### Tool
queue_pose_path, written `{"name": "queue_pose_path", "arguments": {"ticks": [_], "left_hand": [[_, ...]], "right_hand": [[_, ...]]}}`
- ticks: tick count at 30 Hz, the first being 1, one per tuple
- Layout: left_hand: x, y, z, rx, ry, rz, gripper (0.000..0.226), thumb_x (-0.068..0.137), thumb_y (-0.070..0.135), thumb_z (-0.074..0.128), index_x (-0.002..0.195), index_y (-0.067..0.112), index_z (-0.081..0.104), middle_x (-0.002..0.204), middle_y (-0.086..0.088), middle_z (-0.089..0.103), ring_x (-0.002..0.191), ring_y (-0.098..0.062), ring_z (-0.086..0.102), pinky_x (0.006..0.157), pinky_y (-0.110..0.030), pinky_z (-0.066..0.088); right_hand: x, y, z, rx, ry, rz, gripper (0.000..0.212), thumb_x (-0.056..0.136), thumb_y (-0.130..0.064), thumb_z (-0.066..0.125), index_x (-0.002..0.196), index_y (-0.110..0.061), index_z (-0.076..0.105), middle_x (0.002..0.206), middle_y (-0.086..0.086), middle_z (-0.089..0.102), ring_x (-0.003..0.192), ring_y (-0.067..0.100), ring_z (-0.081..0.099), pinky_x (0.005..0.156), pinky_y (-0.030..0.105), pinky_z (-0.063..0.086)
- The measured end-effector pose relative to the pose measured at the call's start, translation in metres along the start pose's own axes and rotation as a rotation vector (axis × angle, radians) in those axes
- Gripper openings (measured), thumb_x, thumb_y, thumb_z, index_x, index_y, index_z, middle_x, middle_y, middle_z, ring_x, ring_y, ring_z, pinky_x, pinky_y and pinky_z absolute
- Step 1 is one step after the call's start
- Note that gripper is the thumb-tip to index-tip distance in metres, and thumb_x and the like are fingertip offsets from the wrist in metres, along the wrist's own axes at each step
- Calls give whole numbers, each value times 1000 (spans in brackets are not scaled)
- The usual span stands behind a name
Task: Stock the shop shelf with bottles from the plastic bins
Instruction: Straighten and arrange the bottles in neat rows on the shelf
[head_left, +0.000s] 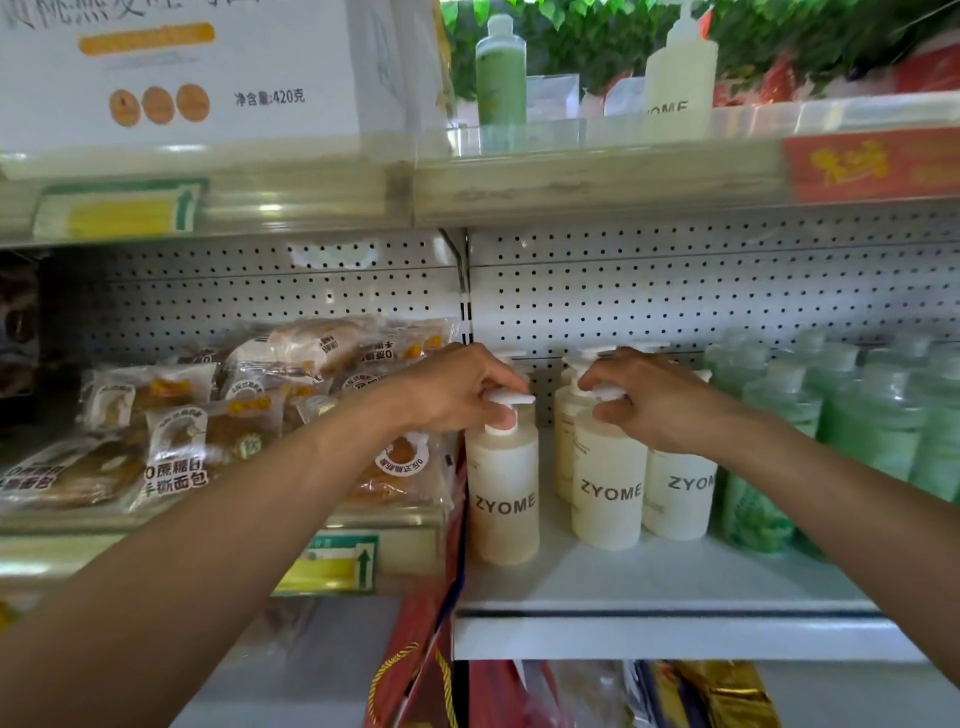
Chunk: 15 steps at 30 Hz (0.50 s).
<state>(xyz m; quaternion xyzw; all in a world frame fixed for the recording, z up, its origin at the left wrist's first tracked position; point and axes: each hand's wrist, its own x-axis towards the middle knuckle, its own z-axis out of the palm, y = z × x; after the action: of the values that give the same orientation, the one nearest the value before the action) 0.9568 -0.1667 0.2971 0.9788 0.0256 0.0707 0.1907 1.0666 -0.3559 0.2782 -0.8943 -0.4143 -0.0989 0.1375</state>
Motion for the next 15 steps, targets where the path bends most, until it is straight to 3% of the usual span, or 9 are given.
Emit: {"name": "queue_pose_path", "arguments": {"ticks": [6,10,13,15], "left_hand": [[-2,-2,5,20,45,-41,44,87,26,70,129,30,59,129,7,61,113,-11,57,100,-25,43],[0,-4,7,-1,53,-56,43,86,26,71,127,32,59,128,6,61,114,-12,57,103,-31,44],[1,-7,10,17,75,-55,39,87,28,70,125,32,61,98,12,62,96,-10,55,90,-26,44],[4,-8,12,-11,99,-35,36,87,27,70,122,31,62,95,10,62,92,-11,56,89,-29,46]], "right_hand": [[4,0,4,129,22,14,31,91,-20,57,121,-28,62,128,1,58,112,23,53,91,33,46],[5,-7,9,197,30,-41,28,91,-21,60,118,-28,64,122,-2,61,110,19,54,88,30,44],[8,-11,12,214,27,-81,27,91,-22,61,116,-29,64,119,-4,60,109,17,53,85,29,41],[9,-12,12,197,25,-90,28,91,-22,61,118,-29,64,117,-5,58,105,15,51,83,27,38]]}}
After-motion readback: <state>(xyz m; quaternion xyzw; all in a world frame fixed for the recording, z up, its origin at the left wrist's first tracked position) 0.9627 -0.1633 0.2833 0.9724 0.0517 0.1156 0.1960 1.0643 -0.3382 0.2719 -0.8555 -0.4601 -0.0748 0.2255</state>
